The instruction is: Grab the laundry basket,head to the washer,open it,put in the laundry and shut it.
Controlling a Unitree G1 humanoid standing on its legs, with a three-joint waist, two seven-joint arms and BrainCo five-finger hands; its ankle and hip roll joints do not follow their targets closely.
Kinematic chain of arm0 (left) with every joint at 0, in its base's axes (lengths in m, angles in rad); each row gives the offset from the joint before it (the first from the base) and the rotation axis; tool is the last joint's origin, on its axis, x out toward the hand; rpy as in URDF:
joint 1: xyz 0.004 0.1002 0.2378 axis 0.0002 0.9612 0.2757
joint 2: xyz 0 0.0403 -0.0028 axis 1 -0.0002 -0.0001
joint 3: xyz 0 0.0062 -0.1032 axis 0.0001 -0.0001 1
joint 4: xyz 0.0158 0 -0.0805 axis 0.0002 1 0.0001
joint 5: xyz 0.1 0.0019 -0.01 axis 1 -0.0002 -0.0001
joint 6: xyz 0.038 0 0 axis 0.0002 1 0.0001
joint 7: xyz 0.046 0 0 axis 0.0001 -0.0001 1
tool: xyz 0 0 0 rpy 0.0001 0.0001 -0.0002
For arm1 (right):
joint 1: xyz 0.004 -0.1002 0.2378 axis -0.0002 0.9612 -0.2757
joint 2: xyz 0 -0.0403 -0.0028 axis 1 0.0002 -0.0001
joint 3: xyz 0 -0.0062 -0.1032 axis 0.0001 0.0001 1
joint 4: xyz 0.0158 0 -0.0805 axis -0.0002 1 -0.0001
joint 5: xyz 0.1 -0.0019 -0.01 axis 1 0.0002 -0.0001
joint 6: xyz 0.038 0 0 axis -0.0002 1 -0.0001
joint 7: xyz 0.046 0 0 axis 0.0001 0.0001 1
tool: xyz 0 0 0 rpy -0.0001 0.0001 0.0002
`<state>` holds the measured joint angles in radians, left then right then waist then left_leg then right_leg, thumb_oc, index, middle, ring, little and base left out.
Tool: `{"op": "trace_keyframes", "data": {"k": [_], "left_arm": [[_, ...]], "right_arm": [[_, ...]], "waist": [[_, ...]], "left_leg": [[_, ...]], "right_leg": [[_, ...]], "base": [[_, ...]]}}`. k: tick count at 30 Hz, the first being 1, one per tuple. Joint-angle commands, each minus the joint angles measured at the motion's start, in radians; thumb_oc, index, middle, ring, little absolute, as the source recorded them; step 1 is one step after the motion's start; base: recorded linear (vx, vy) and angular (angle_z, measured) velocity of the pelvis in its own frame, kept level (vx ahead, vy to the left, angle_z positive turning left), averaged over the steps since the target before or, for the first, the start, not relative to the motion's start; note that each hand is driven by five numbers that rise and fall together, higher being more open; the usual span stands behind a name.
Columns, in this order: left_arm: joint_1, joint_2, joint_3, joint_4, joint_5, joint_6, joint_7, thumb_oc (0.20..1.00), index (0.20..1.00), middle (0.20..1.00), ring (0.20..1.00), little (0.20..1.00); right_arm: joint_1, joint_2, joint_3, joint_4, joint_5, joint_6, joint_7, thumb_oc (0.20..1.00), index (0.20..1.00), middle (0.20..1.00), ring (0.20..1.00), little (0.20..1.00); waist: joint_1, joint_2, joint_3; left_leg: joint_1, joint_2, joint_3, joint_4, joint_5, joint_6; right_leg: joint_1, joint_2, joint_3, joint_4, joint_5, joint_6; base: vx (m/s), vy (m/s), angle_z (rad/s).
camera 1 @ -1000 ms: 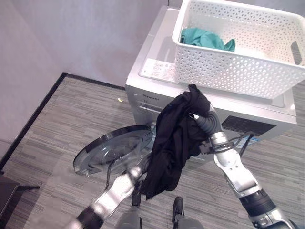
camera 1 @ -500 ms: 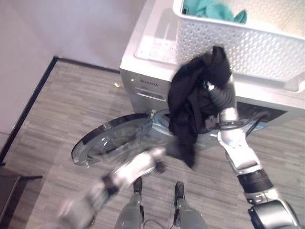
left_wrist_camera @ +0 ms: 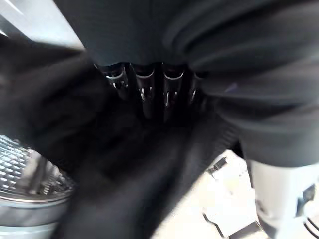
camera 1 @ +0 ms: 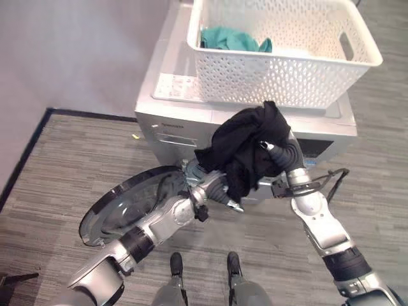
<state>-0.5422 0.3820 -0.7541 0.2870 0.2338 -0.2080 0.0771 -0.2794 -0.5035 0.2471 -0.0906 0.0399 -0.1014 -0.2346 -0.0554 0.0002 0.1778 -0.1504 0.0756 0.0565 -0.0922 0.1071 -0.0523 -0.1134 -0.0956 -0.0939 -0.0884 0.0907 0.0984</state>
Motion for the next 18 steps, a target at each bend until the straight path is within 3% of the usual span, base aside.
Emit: {"op": "trace_keyframes", "data": {"k": [1, 8, 18], "left_arm": [[-0.012, -0.052, 0.032, 0.002, -0.063, -0.040, 0.034, 1.000, 1.000, 1.000, 1.000, 1.000], [0.018, -0.063, 0.039, -0.014, -0.123, -0.030, 0.021, 1.000, 1.000, 1.000, 1.000, 1.000], [-0.012, -0.143, 0.009, 0.048, -0.164, -0.001, 0.048, 1.000, 1.000, 1.000, 1.000, 1.000]], "right_arm": [[-0.011, 0.003, -0.045, -0.014, -0.004, -0.032, 0.006, 0.200, 0.200, 0.200, 0.200, 0.200], [-0.024, 0.028, -0.036, -0.010, 0.023, -0.025, 0.007, 0.200, 0.200, 0.200, 0.200, 0.200], [-0.015, 0.072, 0.008, -0.014, 0.070, -0.017, -0.001, 0.200, 0.200, 0.200, 0.200, 0.200]], "waist": [[0.013, -0.028, -0.087], [0.021, -0.028, -0.117], [0.022, -0.033, -0.139]], "left_leg": [[0.049, 0.034, -0.010, 0.005, -0.086, -0.032], [0.085, 0.033, -0.007, 0.005, -0.091, -0.031], [0.097, 0.035, -0.015, 0.005, -0.087, -0.035]], "right_leg": [[0.070, -0.013, -0.014, 0.001, -0.111, 0.028], [0.112, -0.017, -0.025, 0.001, -0.116, 0.025], [0.138, -0.015, -0.045, 0.001, -0.121, 0.018]], "base": [[0.00, 0.000, 0.00], [0.00, 0.001, -0.01], [0.00, -0.001, 0.01]]}}
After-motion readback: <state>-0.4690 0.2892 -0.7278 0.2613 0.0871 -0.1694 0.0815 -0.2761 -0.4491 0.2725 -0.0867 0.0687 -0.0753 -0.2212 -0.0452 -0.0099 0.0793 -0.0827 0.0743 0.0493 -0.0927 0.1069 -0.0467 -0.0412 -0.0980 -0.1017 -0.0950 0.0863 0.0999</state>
